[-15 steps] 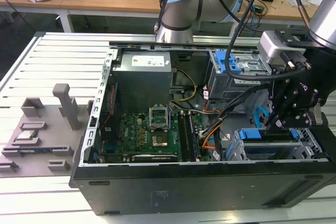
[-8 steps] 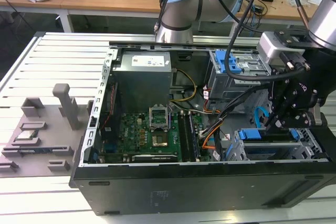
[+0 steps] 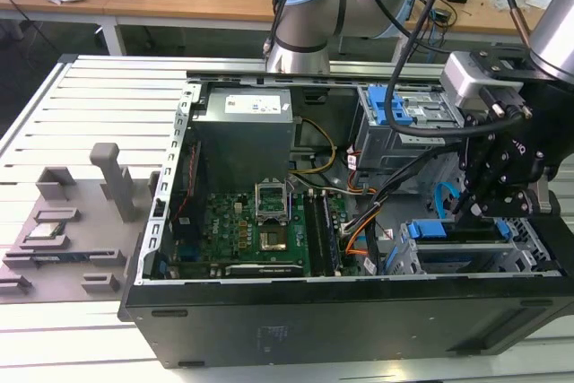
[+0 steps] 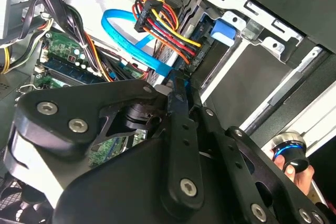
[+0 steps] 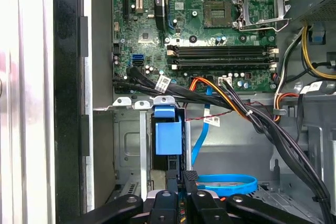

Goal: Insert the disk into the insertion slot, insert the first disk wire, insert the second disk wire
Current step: 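Insert the second disk wire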

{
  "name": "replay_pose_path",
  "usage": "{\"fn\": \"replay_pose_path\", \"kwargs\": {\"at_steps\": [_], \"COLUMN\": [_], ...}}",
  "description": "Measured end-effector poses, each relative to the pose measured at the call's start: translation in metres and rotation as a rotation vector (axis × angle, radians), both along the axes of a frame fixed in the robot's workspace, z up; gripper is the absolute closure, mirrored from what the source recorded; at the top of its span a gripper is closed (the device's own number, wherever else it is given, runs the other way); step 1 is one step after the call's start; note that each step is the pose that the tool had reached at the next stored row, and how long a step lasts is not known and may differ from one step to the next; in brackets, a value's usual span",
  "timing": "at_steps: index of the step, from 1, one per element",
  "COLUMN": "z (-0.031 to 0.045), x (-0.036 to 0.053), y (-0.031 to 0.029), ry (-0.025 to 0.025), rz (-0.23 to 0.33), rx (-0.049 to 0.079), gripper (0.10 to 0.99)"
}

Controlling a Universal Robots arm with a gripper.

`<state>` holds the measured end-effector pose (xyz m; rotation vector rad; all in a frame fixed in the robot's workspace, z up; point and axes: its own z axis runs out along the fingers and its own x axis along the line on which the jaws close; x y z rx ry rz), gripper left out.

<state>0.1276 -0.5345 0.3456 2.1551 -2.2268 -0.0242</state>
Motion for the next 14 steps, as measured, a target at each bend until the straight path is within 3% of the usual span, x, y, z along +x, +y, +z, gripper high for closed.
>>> {"fn": "replay_pose_path", "kwargs": {"at_steps": [14], "z": [-0.0062], "x": [0.0], "y": [-0.0024], "ry": [0.0002], "rz": [0.0], "rx": [0.0], "gripper": [0.925]}}
